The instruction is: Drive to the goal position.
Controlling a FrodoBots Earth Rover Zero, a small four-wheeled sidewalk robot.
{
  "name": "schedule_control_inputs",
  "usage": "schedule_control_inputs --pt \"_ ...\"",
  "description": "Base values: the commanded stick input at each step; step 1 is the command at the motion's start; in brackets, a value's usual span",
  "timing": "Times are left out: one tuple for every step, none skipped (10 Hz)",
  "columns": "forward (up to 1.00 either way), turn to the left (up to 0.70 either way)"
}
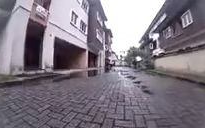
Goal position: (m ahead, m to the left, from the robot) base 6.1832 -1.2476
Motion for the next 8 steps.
schedule_control_inputs --pt "0.7 0.0" --pt "0.7 0.0" --pt "0.7 0.0" --pt "0.7 0.0" --pt "0.7 0.0" --pt "0.7 0.0" --pt "0.7 0.0" --pt "0.7 -0.12"
